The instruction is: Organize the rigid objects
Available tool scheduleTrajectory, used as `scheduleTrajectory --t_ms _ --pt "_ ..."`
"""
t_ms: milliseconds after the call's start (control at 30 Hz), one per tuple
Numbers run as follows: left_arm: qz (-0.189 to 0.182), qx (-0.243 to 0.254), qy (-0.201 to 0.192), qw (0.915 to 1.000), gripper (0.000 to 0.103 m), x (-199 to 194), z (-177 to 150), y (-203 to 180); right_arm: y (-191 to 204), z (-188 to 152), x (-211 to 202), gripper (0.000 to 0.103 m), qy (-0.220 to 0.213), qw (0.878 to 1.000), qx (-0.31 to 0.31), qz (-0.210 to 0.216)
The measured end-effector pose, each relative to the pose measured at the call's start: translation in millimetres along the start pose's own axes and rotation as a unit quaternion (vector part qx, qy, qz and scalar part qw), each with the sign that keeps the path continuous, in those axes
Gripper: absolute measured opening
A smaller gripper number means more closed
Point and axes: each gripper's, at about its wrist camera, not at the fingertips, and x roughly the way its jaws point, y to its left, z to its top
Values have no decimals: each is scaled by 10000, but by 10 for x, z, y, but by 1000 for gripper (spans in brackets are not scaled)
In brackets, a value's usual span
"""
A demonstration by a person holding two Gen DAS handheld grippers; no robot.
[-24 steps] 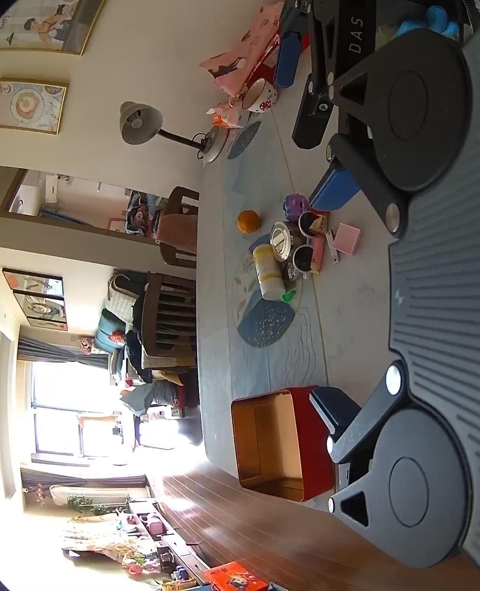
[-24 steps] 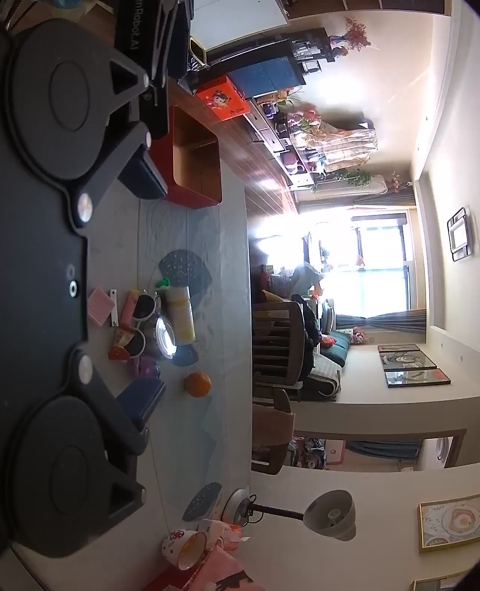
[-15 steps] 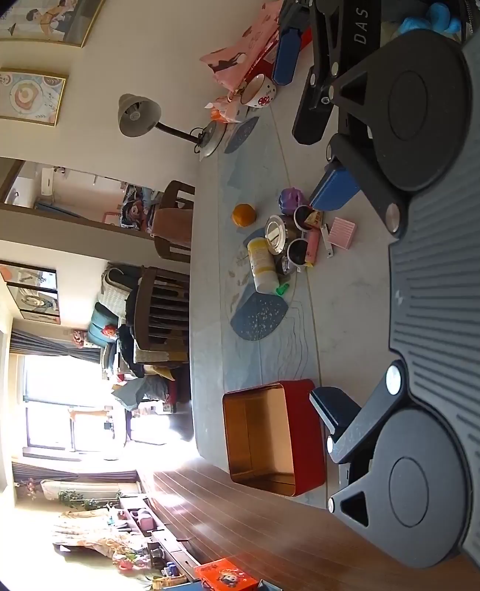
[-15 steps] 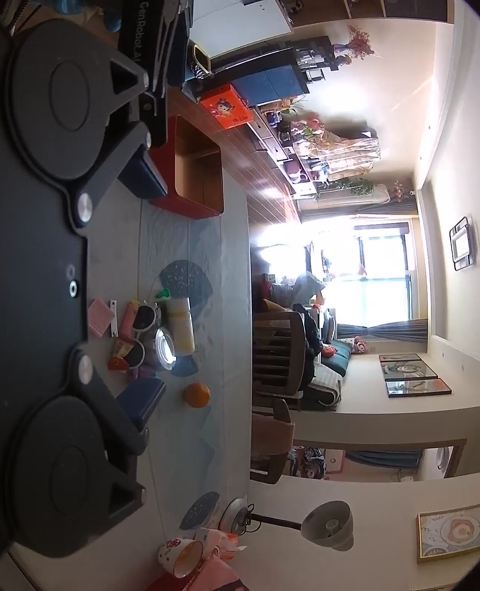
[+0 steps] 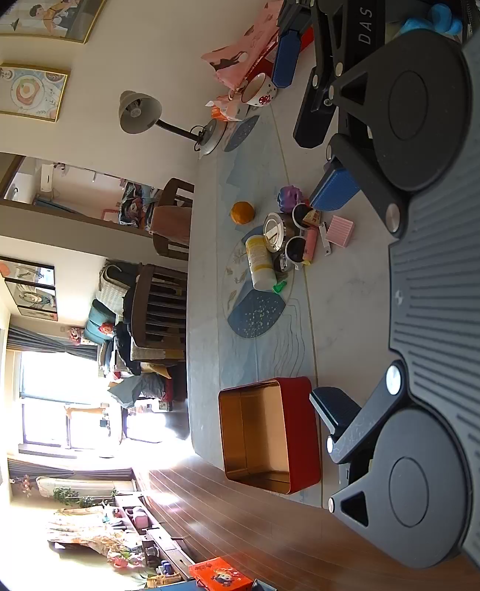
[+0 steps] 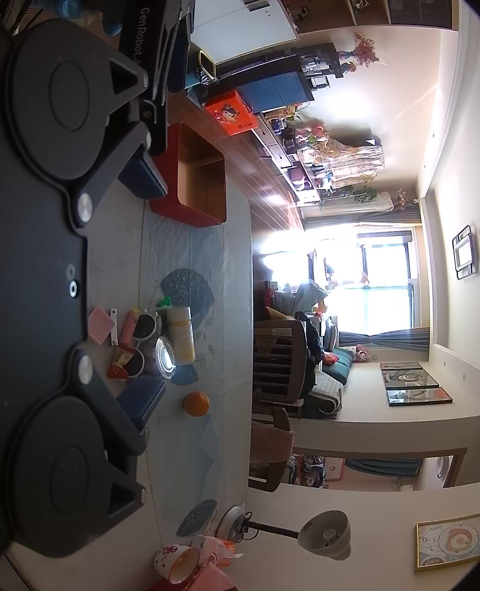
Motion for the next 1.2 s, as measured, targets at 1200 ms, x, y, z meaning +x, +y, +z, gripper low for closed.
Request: scheduleTrajectory --t_ms 1200 --pt "-113 32 114 9999 102 108 27 1 -63 11 26 103 49 9999 9 -88"
